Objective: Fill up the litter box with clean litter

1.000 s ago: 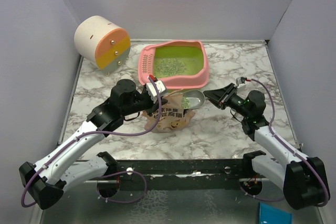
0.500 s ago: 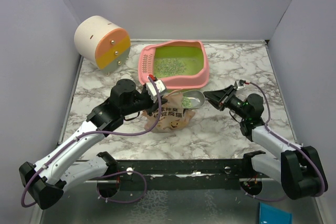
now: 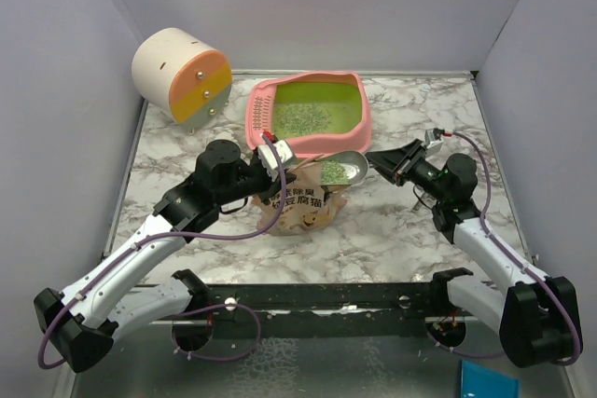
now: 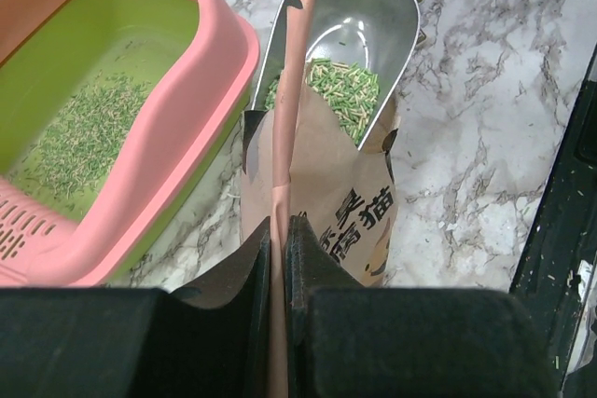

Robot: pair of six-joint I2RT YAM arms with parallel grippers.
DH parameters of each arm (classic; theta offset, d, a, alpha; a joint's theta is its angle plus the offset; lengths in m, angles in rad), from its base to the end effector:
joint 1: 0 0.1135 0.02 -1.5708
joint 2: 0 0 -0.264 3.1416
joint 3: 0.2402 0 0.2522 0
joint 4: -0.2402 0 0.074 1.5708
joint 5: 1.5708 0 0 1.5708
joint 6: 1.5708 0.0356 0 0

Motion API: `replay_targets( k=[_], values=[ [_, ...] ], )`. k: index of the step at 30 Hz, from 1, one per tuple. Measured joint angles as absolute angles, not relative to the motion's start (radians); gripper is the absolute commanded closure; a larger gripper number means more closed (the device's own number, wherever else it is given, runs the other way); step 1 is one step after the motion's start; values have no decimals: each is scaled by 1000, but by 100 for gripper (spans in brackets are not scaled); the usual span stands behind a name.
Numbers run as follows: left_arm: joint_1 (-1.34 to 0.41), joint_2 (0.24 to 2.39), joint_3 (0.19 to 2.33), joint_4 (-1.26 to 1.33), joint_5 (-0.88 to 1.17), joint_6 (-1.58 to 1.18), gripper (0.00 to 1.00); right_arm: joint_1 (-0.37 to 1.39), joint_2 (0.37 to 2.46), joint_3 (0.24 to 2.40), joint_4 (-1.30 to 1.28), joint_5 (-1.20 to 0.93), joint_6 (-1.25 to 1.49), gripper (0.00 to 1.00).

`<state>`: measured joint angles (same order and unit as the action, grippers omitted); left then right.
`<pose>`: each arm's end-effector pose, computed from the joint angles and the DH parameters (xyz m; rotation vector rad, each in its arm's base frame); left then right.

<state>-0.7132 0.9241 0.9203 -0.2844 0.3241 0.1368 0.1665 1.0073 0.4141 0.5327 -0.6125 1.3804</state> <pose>0.1510 -0.1456 0.3526 0.9886 1.6254 -0.6967 0.2122 0.0564 0.2433 0.5964 1.8138 1.6174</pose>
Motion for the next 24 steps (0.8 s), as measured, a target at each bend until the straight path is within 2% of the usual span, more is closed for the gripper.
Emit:
replay_targets(
  k=[18,24],
  values=[
    [-713,925,920,-269,234,129,100,107,1088,572,418,-585,1331,99],
    [-713,929,919,-262,234,125,100,96,1178,652,418,-572,1314,99]
  ],
)
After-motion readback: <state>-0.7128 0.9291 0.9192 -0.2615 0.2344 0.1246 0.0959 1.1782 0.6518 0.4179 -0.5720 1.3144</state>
